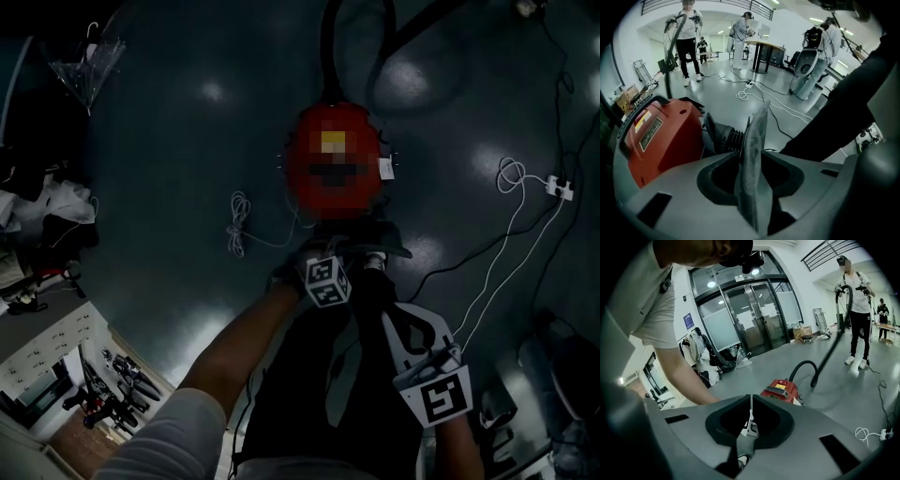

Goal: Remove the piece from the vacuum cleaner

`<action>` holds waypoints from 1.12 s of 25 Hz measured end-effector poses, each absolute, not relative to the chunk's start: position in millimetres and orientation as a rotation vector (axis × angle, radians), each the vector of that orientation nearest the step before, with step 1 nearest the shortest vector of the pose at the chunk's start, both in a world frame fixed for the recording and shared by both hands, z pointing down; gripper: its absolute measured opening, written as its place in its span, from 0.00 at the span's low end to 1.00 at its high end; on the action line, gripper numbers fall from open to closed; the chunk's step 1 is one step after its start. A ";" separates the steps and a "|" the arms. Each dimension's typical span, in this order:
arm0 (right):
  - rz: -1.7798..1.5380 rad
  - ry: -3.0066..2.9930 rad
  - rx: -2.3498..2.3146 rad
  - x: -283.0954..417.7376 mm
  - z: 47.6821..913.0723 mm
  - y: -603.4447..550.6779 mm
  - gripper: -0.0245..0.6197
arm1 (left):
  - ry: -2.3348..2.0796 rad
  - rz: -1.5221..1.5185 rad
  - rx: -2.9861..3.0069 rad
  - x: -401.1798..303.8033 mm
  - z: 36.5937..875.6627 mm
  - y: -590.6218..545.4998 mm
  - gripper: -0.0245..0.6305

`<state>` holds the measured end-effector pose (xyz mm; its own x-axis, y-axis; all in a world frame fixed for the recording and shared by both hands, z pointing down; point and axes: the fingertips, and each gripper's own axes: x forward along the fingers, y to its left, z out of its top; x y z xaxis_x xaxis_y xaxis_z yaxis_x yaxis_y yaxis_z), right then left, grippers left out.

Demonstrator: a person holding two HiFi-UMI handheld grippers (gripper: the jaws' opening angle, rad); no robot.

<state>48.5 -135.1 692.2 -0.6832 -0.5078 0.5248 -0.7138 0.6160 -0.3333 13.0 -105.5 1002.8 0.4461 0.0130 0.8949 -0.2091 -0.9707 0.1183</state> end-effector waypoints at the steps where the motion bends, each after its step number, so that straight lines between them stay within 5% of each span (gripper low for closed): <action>1: 0.751 -2.457 0.980 49.5 695.1 -135.6 0.07 | -0.169 1.552 2.487 13.7 1008.3 -106.3 0.25; 8: 0.750 -2.431 0.989 53.4 703.8 -131.4 0.07 | -0.107 1.605 2.512 14.3 1020.8 -107.5 0.09; 28: 0.717 -2.424 1.003 42.6 662.5 -109.9 0.07 | 0.018 1.493 2.531 8.7 943.1 -59.6 0.08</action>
<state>42.6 -109.9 662.5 -0.6521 -0.5205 0.5512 -0.7365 0.6072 -0.2980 8.7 -59.6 943.1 0.4889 0.1127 0.8651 -0.0917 -0.9795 0.1794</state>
